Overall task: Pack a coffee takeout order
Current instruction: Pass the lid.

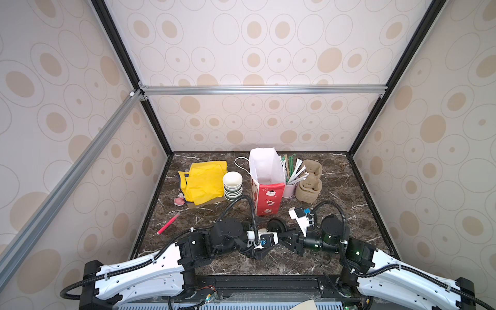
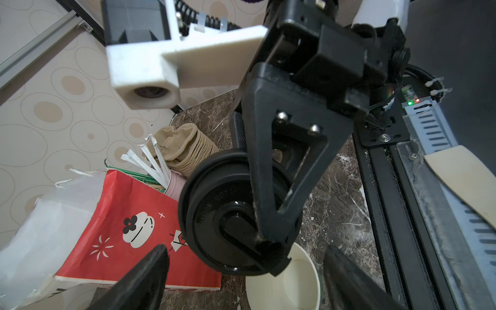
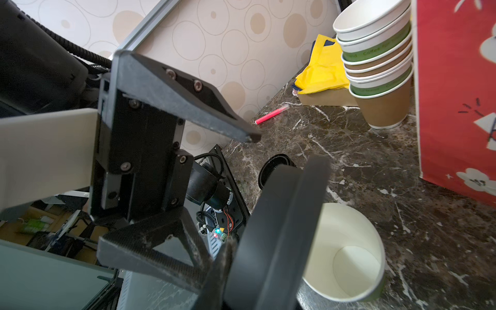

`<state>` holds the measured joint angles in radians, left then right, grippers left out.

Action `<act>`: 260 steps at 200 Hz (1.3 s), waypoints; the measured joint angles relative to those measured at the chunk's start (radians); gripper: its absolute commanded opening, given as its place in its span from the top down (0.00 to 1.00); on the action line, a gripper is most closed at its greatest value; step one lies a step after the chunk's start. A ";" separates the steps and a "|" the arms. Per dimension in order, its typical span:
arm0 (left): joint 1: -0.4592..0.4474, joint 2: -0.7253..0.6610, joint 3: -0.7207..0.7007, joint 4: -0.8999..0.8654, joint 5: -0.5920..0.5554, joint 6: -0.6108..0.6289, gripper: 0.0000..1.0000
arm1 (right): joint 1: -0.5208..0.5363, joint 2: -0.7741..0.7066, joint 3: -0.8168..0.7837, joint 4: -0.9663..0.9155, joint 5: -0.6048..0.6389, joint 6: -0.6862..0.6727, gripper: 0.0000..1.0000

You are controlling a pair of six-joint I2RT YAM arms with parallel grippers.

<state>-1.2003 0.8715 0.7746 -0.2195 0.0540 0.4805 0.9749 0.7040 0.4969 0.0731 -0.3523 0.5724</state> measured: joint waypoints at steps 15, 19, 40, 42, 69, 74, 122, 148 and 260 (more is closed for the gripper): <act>0.000 0.000 0.000 0.001 -0.007 0.000 0.10 | 0.000 0.013 0.000 0.010 -0.018 0.000 0.86; 0.000 0.000 0.000 0.001 -0.010 0.000 0.10 | 0.000 0.015 0.000 0.013 -0.021 0.001 0.86; 0.000 0.000 0.000 0.001 -0.013 0.000 0.10 | 0.000 0.025 0.000 0.034 -0.040 0.008 0.85; 0.000 0.000 0.000 0.001 -0.013 0.000 0.11 | 0.000 0.026 0.000 0.037 -0.041 0.010 0.85; 0.000 0.007 0.000 0.001 -0.013 0.004 0.12 | 0.000 0.039 0.000 0.071 -0.057 0.024 0.85; 0.000 0.011 0.000 0.001 -0.013 0.007 0.13 | 0.000 0.041 0.000 0.076 -0.061 0.026 0.85; -0.001 0.037 0.001 0.002 -0.020 0.024 0.20 | 0.000 0.046 0.000 0.088 -0.076 0.045 0.85; 0.000 0.039 0.008 -0.001 -0.029 0.033 0.26 | 0.000 0.051 0.000 0.095 -0.082 0.048 0.85; 0.000 0.050 0.013 -0.023 -0.050 0.034 0.33 | -0.006 0.080 0.000 0.108 -0.096 0.048 0.84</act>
<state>-1.2003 0.9211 0.7876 -0.2424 0.0044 0.5140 0.9691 0.7845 0.4969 0.1806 -0.4484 0.6209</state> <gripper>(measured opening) 0.710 0.192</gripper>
